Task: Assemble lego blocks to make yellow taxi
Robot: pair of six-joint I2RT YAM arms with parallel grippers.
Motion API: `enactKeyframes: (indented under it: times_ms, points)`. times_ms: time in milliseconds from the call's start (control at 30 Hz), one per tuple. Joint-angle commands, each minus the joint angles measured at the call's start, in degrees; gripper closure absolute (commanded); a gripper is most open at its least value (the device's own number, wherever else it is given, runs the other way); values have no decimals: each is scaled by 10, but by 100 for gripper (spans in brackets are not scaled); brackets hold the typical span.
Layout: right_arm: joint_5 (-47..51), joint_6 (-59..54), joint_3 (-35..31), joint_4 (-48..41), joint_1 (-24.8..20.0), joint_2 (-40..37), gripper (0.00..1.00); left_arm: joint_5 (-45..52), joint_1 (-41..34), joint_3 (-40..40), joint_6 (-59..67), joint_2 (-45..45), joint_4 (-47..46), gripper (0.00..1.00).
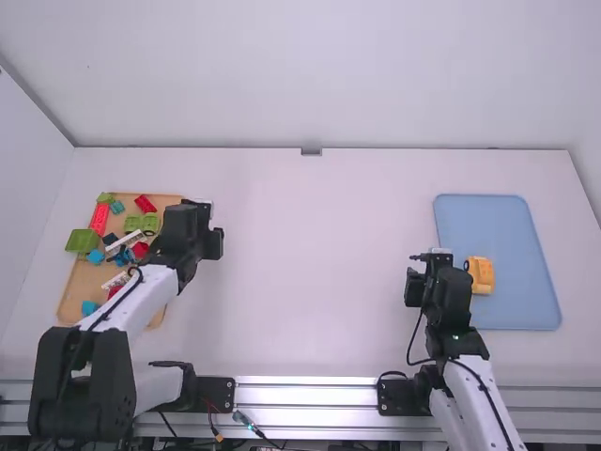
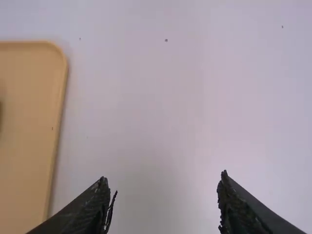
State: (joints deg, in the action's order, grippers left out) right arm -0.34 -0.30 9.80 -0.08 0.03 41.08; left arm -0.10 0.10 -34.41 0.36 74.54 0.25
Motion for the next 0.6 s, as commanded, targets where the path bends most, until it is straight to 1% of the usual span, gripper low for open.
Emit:
enactKeyframes:
  times_ms: [0, 133, 167, 267, 467, 567]
  points:
    - [3, 3, -36, 1, 0, -35, 56, 1, -1, 33, -4, -39, -3, 49]
    - [3, 3, -94, 1, 0, -93, 66, 1, -1, 90, -4, -96, -3, 59]
    - [3, 3, -98, 1, 0, -96, 66, 1, -1, 93, -4, -100, -3, 60]
    - [3, 3, -98, 1, 0, -144, 75, 1, -1, 144, -4, -151, -3, 69]
    - [3, 3, -98, 1, 0, -206, 86, 1, -1, 218, -4, -224, -3, 82]
    - [3, 3, -98, 1, 0, -244, 92, 1, -1, 268, -4, -274, -3, 90]
